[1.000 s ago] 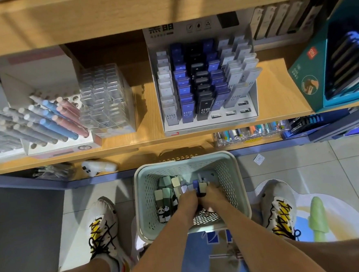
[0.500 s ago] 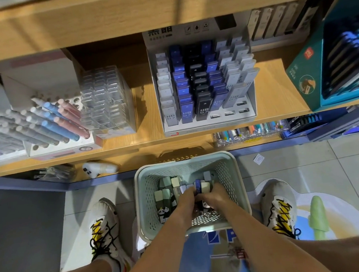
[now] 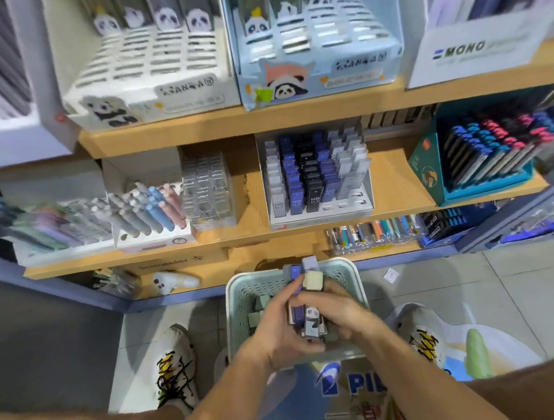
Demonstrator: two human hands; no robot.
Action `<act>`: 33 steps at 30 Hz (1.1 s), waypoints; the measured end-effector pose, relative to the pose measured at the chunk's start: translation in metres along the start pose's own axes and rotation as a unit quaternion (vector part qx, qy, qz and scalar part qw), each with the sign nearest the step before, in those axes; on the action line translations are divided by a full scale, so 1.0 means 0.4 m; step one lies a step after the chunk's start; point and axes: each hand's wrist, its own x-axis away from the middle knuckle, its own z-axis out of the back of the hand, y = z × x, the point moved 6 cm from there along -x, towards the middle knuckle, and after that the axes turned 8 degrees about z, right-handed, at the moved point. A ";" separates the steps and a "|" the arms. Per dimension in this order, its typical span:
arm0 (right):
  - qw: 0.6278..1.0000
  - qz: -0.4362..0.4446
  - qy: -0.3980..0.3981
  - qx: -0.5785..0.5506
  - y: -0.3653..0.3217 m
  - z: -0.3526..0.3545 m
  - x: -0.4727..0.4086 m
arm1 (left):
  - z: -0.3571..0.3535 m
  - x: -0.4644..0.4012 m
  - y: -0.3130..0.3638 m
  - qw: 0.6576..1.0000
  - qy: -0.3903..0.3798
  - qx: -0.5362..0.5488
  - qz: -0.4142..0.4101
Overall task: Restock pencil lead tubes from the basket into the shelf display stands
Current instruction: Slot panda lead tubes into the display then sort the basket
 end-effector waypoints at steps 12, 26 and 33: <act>0.967 0.206 -0.096 0.115 -0.426 -0.096 0.301 | -0.171 0.400 0.109 0.980 -0.110 -0.145 -0.084; 0.929 0.266 -0.156 0.206 -0.551 -0.115 0.293 | -0.218 0.441 0.183 0.973 -0.078 -0.165 -0.140; 0.923 0.229 -0.232 0.207 -0.554 -0.096 0.305 | -0.206 0.417 0.178 0.977 -0.102 -0.131 -0.135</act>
